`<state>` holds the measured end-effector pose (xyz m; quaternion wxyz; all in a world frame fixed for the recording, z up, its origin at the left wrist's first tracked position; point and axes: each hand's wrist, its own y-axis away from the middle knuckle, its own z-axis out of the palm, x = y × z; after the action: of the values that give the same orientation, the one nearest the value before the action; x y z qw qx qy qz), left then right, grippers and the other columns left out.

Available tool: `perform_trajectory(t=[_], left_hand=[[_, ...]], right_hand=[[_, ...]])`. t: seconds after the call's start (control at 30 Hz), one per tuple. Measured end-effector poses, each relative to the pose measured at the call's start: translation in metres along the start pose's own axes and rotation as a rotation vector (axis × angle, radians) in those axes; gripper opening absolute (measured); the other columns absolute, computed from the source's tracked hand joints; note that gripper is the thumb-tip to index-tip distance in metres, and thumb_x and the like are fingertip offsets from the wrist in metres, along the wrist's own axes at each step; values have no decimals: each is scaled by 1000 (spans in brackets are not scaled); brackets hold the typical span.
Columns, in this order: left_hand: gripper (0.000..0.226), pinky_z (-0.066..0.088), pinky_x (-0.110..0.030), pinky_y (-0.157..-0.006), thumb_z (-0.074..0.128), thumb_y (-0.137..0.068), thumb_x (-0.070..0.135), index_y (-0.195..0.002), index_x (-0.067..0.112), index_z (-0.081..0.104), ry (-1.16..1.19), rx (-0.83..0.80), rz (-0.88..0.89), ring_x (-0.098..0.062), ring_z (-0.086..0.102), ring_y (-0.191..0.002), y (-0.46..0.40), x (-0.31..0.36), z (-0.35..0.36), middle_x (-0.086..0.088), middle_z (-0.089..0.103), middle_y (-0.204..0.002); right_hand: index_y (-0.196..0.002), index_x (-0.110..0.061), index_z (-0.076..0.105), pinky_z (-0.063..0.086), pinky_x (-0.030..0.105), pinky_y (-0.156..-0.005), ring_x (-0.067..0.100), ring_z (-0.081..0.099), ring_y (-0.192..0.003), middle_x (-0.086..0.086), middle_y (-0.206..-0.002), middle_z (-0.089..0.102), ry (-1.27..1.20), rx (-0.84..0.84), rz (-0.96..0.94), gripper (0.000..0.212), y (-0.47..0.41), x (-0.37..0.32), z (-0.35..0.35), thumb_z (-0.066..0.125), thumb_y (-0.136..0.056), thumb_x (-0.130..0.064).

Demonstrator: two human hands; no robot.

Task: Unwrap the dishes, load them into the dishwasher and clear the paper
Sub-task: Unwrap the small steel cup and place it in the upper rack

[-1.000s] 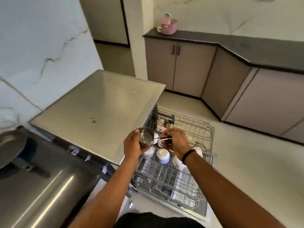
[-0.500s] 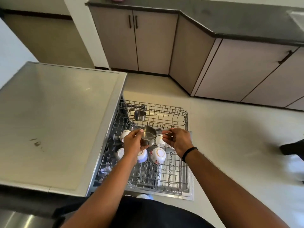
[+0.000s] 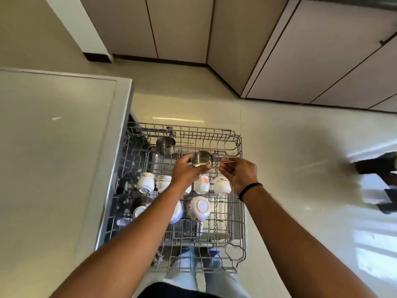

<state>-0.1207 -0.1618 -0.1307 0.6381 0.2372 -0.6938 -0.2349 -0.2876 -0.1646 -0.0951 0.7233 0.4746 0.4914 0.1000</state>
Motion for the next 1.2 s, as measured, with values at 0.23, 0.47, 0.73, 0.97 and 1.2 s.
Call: perform_trajectory(t=[0.23, 0.47, 0.73, 0.97, 1.2], left_hand=[[87, 59, -53, -87, 96, -57, 32, -134, 17, 58, -258, 48, -16, -25, 67, -105, -78, -37, 33, 0, 67, -123], [84, 60, -51, -82, 95, -62, 29, -136, 21, 57, -199, 251, 37, -26, 66, -107, -121, -67, 56, 3, 63, -121], [81, 59, -50, -87, 92, -65, 40, -136, 23, 58, -217, 323, 36, -25, 68, -104, -151, -69, 64, 2, 68, -126], [74, 61, -32, -57, 92, -67, 21, -134, 16, 61, -171, 341, -34, -21, 74, -78, -172, -71, 68, -1, 67, -120], [66, 54, -17, -50, 91, -70, 15, -130, 14, 63, -200, 350, -41, -17, 72, -84, -180, -65, 72, 4, 68, -108]], right_hand=[[-81, 2, 62, 63, 40, -67, 27, 66, -61, 16, -67, 69, -27, 91, 110, 30, -92, 14, 1, 41, -103, -3], [-89, 0, 60, 61, 42, -78, 31, 66, -73, 18, -82, 69, -23, 10, 183, 24, -152, 29, 11, 40, -102, 0], [-105, 3, 60, 60, 34, -56, 27, 67, -64, 16, -80, 70, 33, -27, 214, 25, -188, 21, 36, 37, -105, -7], [-119, 6, 55, 57, 32, -48, 26, 72, -54, 22, -85, 73, 157, -32, 278, 28, -211, 22, 41, 36, -107, -10], [-110, 4, 62, 61, 34, -58, 23, 70, -63, 17, -86, 74, 289, -87, 272, 33, -224, 21, 36, 44, -108, -23]])
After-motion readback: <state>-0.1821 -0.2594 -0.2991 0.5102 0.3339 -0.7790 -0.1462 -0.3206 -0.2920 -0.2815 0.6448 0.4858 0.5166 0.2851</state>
